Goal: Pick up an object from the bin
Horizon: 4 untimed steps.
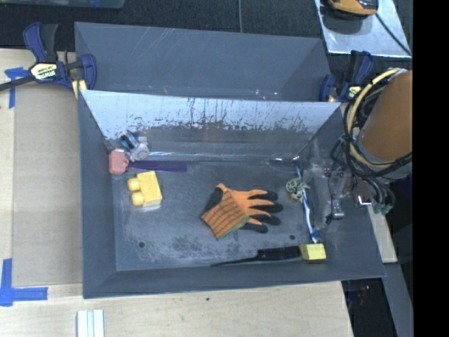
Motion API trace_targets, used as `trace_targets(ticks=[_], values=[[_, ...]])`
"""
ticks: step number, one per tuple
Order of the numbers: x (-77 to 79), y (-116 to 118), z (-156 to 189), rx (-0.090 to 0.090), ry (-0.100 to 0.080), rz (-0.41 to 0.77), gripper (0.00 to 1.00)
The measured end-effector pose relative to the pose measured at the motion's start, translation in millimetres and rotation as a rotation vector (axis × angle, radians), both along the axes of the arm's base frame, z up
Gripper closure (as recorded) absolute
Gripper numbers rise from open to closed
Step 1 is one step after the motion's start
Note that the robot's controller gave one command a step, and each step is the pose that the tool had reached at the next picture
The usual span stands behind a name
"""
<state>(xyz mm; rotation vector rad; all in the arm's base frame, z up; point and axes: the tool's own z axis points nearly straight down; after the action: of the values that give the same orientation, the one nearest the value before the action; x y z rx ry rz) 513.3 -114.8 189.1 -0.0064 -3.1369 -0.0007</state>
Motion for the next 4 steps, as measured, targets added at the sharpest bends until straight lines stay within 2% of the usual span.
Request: trace_targets(ticks=[1,2,3,4], values=[[1.7,1,5,-0.001,-0.008,0.003,0.00],[30.5,48,-59,-0.002,-0.012,0.096,0.00],[38.1,64,-72,-0.002,-0.010,0.059,0.00],[56.7,121,-88,0.001,-0.013,0.134,0.00]])
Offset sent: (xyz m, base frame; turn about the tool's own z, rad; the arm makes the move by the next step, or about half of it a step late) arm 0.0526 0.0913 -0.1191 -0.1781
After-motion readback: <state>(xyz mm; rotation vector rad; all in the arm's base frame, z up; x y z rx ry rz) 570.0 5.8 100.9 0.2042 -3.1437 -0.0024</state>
